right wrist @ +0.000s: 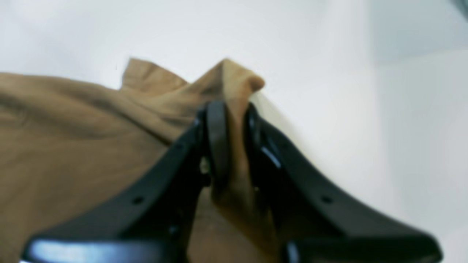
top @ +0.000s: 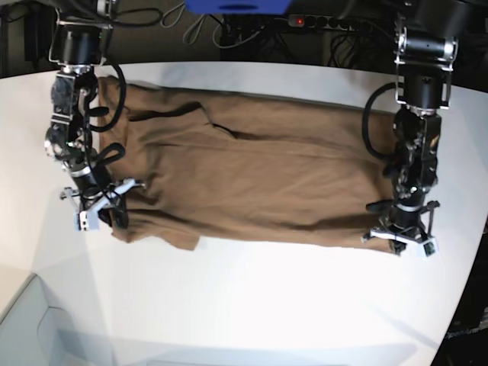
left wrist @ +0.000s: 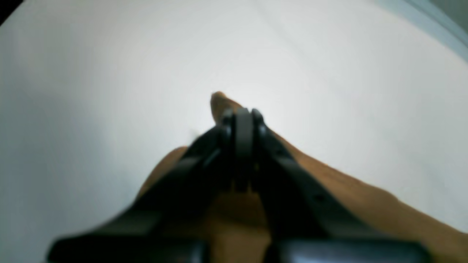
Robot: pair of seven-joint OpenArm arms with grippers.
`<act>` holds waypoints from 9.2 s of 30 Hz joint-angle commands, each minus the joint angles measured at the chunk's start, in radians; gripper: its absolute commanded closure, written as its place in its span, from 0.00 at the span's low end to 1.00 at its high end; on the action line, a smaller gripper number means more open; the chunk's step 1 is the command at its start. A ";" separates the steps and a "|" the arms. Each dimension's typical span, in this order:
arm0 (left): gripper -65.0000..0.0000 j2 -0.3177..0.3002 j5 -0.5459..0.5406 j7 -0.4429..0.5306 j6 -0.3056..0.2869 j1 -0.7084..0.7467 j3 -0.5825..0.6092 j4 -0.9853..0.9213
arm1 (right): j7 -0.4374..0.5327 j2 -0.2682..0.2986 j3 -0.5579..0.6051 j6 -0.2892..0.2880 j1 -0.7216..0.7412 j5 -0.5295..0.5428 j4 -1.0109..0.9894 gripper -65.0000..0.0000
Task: Layout the t-shirt on the table in an organized manner, then fold the t-shirt properly
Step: 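Lift the pinched edges and fold them over onto the shirt with both grippers, then hold both ends of the folded strip with both grippers, then carry the strip end with the left gripper toward the right gripper, folding it, then move the right gripper with its strip end toward the left gripper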
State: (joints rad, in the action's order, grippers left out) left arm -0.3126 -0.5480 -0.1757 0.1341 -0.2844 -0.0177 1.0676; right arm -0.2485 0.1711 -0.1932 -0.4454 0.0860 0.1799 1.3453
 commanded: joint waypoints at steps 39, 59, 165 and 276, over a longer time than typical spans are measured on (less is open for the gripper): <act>1.00 -0.035 0.006 -0.130 -0.009 0.529 -0.302 0.610 | 0.031 -0.020 -0.107 -0.146 -0.360 0.097 0.274 0.91; 1.00 -0.030 0.006 -0.130 -0.009 0.598 -0.301 0.540 | 0.031 -0.017 -0.099 -0.148 -0.358 0.097 0.145 0.91; 0.20 0.022 0.003 -0.199 -0.011 0.574 -0.376 0.389 | -0.114 -0.134 -0.233 -0.145 -0.444 0.097 0.165 0.33; 0.49 0.243 0.823 -0.189 -0.011 0.512 0.189 0.521 | -0.114 -0.193 -0.328 -0.142 -0.394 0.056 0.260 0.33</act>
State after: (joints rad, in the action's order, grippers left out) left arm -0.0696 0.2691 -0.3885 0.1192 0.2325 0.1719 1.5749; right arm -0.3817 -0.0303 -0.5171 -0.5827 -0.3107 0.2199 1.5917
